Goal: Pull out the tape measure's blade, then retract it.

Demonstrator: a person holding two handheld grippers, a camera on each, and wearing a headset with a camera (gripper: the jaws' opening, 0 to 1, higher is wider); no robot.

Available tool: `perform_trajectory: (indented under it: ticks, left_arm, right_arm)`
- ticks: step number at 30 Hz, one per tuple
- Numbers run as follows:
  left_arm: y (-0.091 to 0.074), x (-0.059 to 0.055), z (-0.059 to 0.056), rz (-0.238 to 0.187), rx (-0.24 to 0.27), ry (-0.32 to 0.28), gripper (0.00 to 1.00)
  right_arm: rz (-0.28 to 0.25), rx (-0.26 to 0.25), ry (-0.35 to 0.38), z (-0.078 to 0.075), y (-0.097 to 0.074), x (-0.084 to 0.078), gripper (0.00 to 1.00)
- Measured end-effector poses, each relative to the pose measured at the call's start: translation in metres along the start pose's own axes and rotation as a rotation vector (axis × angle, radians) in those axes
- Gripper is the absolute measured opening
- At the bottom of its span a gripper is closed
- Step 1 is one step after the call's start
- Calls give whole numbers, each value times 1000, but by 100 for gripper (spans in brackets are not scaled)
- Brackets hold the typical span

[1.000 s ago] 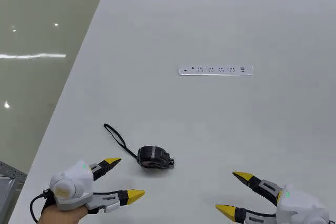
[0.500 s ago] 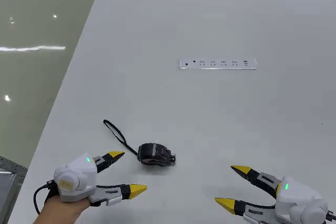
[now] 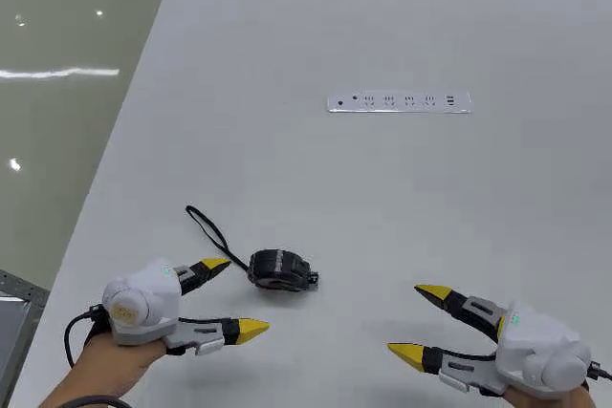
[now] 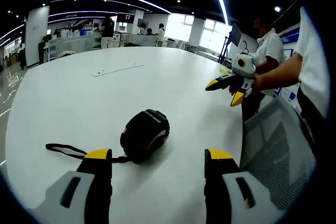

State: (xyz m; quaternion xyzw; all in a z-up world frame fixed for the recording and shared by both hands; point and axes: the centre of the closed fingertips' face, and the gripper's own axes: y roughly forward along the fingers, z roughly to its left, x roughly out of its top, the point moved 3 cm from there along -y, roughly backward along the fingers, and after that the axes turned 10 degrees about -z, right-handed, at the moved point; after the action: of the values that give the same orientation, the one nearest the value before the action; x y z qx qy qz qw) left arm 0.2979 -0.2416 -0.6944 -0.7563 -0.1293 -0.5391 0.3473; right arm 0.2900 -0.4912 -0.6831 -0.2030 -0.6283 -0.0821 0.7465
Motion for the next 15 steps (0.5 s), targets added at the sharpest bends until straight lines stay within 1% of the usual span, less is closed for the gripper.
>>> perform_trajectory:
  ticks: [9,15]
  left_arm:
    - [8,-1,2,20,-16,8,69]
    - [13,0,4,30,-30,19,69]
  right_arm:
    - [5,12,3,-4,3,-3,54]
    - [8,21,1,-7,7,-3,54]
